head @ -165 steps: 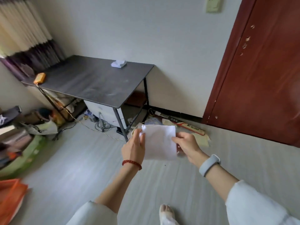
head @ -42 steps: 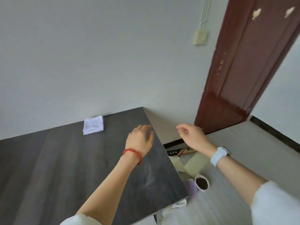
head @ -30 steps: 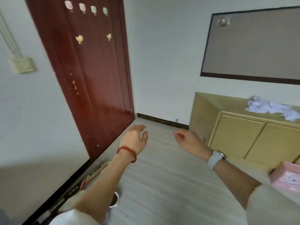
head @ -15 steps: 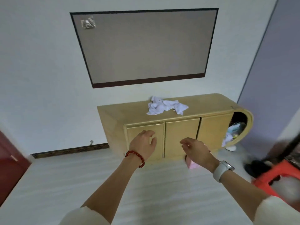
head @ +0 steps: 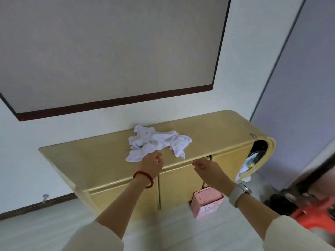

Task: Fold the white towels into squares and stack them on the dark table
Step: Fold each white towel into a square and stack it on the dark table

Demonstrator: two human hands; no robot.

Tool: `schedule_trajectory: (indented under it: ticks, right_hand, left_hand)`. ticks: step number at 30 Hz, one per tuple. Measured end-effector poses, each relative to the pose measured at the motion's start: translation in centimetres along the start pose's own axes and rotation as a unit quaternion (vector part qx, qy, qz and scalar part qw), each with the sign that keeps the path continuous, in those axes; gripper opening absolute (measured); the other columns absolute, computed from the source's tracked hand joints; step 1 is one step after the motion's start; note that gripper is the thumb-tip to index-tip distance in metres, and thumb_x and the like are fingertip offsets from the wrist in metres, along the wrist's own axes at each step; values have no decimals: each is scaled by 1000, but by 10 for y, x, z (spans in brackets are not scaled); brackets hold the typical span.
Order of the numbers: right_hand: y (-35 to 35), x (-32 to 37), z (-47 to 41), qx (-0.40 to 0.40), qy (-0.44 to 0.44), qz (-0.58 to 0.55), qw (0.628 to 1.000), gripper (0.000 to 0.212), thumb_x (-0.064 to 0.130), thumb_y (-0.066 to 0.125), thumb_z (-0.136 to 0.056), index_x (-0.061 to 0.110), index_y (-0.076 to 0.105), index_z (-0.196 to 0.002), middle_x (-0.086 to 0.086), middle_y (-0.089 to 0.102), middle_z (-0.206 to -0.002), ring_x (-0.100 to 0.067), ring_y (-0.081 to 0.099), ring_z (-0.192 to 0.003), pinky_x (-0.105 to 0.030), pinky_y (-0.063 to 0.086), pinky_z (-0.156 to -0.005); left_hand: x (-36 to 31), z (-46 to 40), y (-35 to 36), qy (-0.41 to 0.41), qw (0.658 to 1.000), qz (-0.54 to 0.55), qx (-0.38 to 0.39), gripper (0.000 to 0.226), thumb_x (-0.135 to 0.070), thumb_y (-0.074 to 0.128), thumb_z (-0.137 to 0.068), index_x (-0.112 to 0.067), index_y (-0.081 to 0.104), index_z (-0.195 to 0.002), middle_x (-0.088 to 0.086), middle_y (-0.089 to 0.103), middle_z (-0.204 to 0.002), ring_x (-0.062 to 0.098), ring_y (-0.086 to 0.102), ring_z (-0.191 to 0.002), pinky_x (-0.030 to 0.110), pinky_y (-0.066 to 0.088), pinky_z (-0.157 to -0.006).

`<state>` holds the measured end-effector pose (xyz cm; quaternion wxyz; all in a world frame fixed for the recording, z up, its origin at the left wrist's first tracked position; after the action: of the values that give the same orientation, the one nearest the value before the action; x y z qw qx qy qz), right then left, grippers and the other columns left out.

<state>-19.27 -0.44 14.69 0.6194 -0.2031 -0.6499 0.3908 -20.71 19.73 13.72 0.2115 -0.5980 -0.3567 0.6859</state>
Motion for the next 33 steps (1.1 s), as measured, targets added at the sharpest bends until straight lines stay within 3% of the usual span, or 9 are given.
schedule_trajectory:
  ticks: [3,7,12,16,20,22,25,29,33]
  right_hand:
    - [-5,-24,-68,10,14,-1,1000,25,9,46,-90,12,64,-107,-4,67,-92,-21,61,-78,-25,43,-69]
    - [3,-49,-166,42,-8,6,999,27,9,43,-90,13,63,-107,-8,70,-94,-26,63,-86,-33,49,-76]
    - [35,-78,-273,93,-54,0,994,29,12,42,-93,16,60,-115,-5,69,-95,-18,58,-74,-27,44,-69]
    - [62,-96,-340,120,-70,-12,990,29,14,41,-94,15,58,-119,0,63,-110,-11,56,-87,-23,44,-78]
    - [87,-100,-401,126,-80,33,988,31,17,42,-95,14,52,-123,-2,57,-120,-17,51,-109,-30,43,-90]
    - [102,-101,-425,143,-77,76,984,35,20,42,-95,15,45,-130,-2,50,-127,-19,43,-118,-31,39,-93]
    - [128,-107,-446,180,-82,145,969,38,24,44,-94,16,43,-132,-4,44,-132,-22,36,-123,-32,37,-96]
    - [140,-109,-464,168,-107,137,970,23,20,42,-93,15,55,-112,-1,54,-116,-20,46,-110,-31,36,-90]
    - [116,-75,-486,157,-168,-10,973,11,12,41,-94,14,51,-91,-4,57,-76,-21,53,-70,-28,37,-71]
  left_hand:
    - [-6,-68,19,-18,1000,-10,-1,29,-18,48,-92,-12,57,-119,8,61,-115,23,57,-104,30,45,-89]
    - [3,-153,54,-32,999,-20,-13,35,-16,50,-91,-13,51,-126,6,53,-126,20,50,-116,27,38,-97]
    - [33,-240,95,-86,993,-70,-44,37,-13,44,-93,-13,46,-130,4,44,-135,20,38,-125,28,34,-100]
    - [55,-287,115,-145,982,-104,-57,42,-10,41,-93,-15,39,-135,2,35,-140,21,30,-128,31,37,-98]
    - [77,-323,124,-180,960,-210,-46,50,-14,42,-92,-21,30,-140,-3,30,-146,23,26,-130,32,31,-100]
    - [88,-339,128,-181,948,-260,-25,48,-17,42,-92,-24,33,-139,-5,36,-143,22,27,-129,32,29,-98]
    - [97,-355,138,-146,940,-307,7,34,-22,41,-92,-26,52,-124,-7,54,-124,19,37,-121,30,28,-93]
    - [94,-363,136,-97,969,-227,-12,24,-27,47,-88,-23,65,-104,-9,63,-105,13,52,-104,26,23,-89]
    - [87,-382,127,-72,993,-90,30,30,-37,51,-82,-19,62,-103,-7,58,-106,13,54,-101,28,35,-94]
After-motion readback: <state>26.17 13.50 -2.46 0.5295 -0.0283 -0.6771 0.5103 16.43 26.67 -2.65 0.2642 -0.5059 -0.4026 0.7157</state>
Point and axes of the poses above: each hand's wrist, its own z-axis away from the middle knuckle, its own y-axis out of the palm, x = y × z, the point moved 7 cm from there along -z, towards the middle knuckle
